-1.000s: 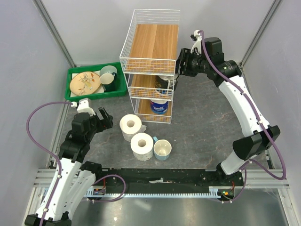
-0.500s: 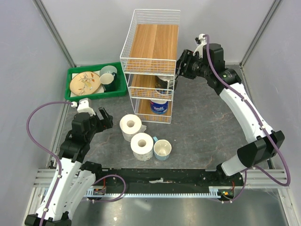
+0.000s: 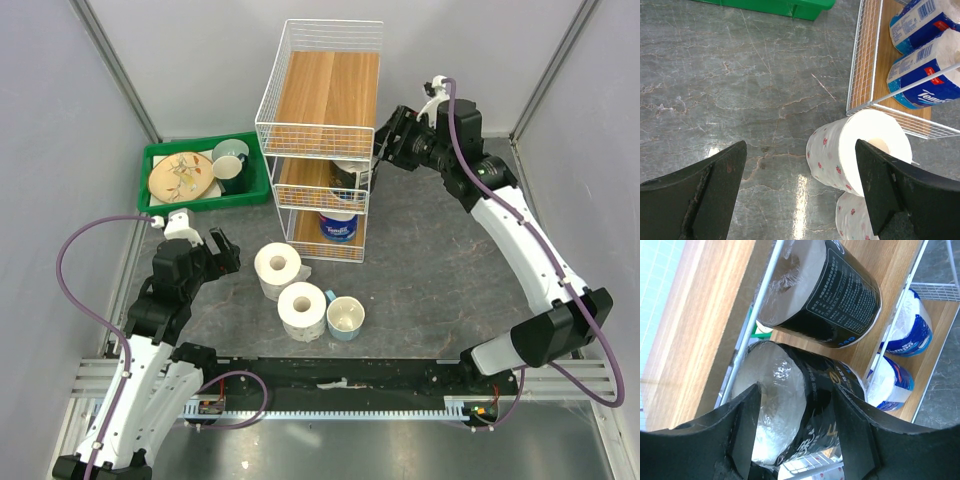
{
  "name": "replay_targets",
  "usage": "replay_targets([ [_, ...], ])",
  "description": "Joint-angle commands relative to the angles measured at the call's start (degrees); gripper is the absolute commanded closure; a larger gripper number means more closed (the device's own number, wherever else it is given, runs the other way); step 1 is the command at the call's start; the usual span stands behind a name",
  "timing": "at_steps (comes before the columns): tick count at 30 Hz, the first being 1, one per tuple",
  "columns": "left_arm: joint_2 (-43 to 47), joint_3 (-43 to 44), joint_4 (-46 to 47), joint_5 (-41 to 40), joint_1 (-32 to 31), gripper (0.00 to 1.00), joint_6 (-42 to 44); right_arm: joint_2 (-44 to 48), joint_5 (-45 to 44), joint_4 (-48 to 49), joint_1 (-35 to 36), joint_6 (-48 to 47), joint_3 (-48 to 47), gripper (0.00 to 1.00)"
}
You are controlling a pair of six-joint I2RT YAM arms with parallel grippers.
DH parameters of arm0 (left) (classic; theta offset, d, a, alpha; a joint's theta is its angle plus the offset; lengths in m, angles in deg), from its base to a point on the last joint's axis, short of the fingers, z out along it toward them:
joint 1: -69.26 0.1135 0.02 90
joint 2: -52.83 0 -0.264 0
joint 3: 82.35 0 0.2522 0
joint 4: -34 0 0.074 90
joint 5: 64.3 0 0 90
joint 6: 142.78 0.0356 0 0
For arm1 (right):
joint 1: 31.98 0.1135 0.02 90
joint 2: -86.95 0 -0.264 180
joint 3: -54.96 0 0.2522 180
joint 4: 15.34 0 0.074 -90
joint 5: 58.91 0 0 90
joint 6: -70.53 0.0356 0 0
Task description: Place and organize the paper towels onto the shelf
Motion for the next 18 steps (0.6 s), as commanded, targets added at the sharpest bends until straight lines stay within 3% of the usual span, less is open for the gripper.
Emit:
replay_targets([
  [1, -0.12, 1.0, 2.06, -0.3, 0.32, 0.04, 0.35, 3.98, -0.42, 4.85, 0.23, 0.62, 0.67, 0.33],
  [18, -0.12, 1.0, 2.15, -0.21, 0.32, 0.04, 0.35, 12.24, -3.76, 5.64, -5.04, 1.84, 9.28, 0.32],
])
